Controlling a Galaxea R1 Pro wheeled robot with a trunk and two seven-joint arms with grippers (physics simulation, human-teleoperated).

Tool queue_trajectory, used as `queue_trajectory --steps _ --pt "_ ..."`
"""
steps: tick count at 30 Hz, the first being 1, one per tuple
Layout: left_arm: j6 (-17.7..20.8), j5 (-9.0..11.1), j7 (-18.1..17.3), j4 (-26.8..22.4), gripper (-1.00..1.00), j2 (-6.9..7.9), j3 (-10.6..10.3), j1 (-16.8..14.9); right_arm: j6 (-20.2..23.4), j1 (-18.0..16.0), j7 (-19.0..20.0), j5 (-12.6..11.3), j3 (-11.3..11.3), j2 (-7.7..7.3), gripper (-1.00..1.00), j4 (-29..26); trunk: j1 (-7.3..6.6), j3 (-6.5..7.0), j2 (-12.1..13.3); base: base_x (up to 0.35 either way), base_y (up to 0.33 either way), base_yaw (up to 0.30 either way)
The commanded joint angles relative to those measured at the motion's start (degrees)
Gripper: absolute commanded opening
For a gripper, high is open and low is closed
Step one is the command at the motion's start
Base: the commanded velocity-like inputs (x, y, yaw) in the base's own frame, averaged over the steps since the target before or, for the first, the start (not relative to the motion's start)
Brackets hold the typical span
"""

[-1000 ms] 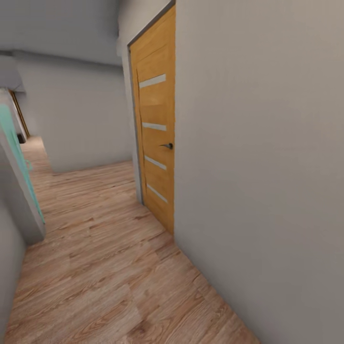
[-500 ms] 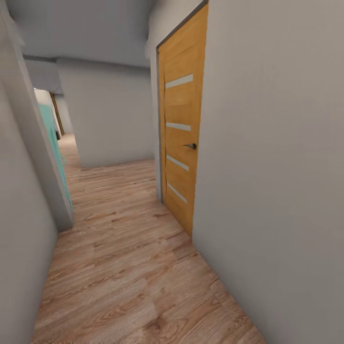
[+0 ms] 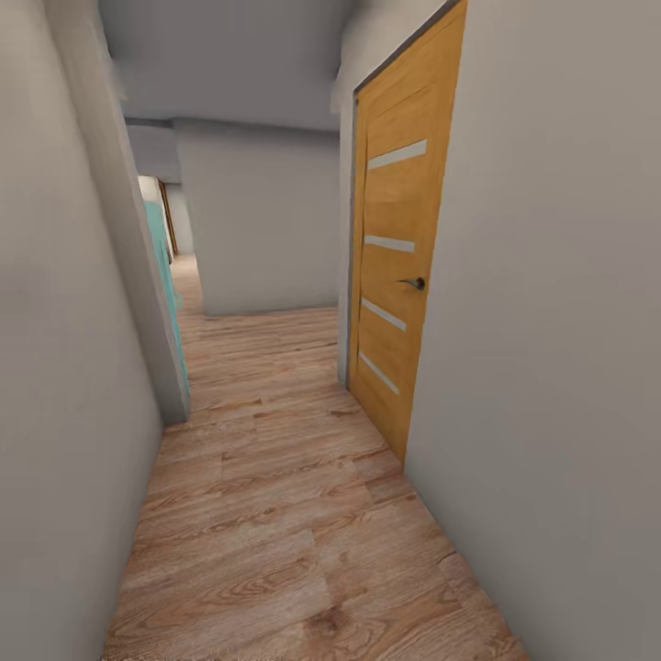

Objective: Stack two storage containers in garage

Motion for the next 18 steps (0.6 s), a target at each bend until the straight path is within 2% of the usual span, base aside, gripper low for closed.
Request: queue_trajectory --steps 1,13,18 --pt "-0.14 0.3 0.03 0.01 1.0 -0.03 0.15 -0.01 -0.37 -0.08 0.19 -0.09 0.12 0.0 1.0 0.18 0.0 -0.05 -0.03 0.0 0.0 0.3" --pt "-0.14 0.3 0.03 0.01 1.0 -0.02 0.14 -0.01 -0.37 -0.08 0.15 -0.14 0.12 0.03 1.0 0.18 0.0 -0.05 -0.03 0.002 0.0 0.298" --pt "0.25 0.41 0.03 0.01 1.0 -0.02 0.13 -0.01 -0.29 -0.08 0.08 -0.24 0.12 0.04 1.0 0.18 0.0 -0.05 -0.03 0.132 0.0 0.116"
